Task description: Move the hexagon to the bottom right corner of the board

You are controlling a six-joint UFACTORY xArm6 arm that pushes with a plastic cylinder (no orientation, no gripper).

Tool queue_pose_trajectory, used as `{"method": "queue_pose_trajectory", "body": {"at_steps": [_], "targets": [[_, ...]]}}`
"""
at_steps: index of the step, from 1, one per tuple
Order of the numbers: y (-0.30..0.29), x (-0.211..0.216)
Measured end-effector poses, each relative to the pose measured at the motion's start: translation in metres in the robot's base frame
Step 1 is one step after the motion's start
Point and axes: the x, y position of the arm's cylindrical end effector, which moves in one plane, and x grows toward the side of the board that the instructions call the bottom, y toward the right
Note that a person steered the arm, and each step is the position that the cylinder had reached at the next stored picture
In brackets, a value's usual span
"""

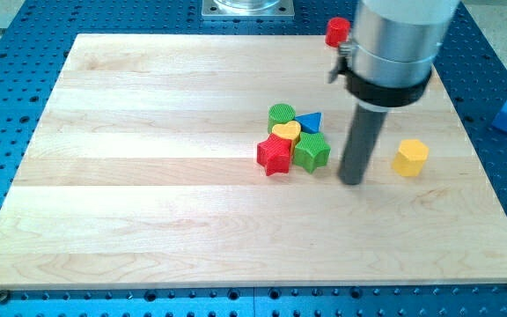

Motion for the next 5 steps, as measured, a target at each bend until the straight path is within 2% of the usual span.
{"method": "queue_pose_trajectory", "body": {"at_steps": [1, 2, 3, 4, 5], "targets": [[0.031, -0.055], [0.083, -0.064], [0.09, -0.016], [0.057, 0.039], [0.074, -0.001]]}}
